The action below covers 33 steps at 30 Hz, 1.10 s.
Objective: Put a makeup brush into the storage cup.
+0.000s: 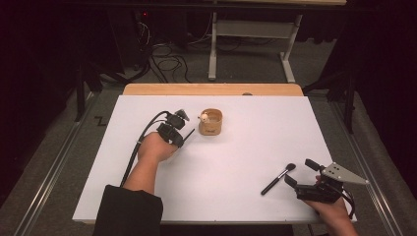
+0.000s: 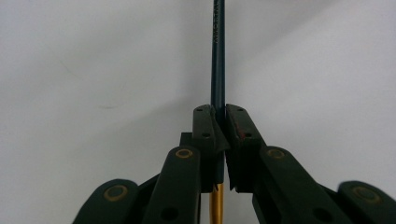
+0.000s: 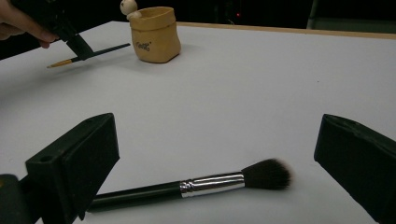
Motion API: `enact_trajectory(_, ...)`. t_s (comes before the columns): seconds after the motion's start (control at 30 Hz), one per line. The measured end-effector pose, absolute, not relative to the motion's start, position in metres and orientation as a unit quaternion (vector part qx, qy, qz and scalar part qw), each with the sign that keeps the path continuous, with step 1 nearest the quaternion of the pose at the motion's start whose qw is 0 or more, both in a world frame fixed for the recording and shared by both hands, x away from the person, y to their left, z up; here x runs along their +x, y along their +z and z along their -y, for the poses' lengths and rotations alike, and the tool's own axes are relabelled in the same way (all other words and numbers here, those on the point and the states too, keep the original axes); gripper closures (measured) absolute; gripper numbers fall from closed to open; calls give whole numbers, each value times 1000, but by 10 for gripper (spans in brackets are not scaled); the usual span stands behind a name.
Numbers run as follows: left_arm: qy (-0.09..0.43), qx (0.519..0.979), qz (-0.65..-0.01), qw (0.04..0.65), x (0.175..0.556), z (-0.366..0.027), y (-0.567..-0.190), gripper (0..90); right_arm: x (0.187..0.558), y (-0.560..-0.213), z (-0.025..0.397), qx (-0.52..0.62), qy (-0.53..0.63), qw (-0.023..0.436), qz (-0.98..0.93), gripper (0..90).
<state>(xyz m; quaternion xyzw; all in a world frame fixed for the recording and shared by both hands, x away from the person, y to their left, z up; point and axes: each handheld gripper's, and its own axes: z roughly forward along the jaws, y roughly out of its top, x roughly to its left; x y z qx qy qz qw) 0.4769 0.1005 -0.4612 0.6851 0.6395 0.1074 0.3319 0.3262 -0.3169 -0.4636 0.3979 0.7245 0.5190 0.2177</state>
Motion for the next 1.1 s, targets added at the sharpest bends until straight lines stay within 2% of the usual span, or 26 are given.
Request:
enact_trajectory(0.37, 96, 680, -628, 365, 460, -104, -452, 833, 325, -463, 317, 394, 518, 220, -726, 6)
enact_trajectory(0.6, 91, 699, -603, 374, 443, -102, -451, 833, 325, -464, 316, 393, 517, 221, -727, 6)
enact_trajectory(1.1, 97, 755, -533, 369, 408, -69, -448, 833, 325, -464, 315, 396, 513, 221, -729, 5)
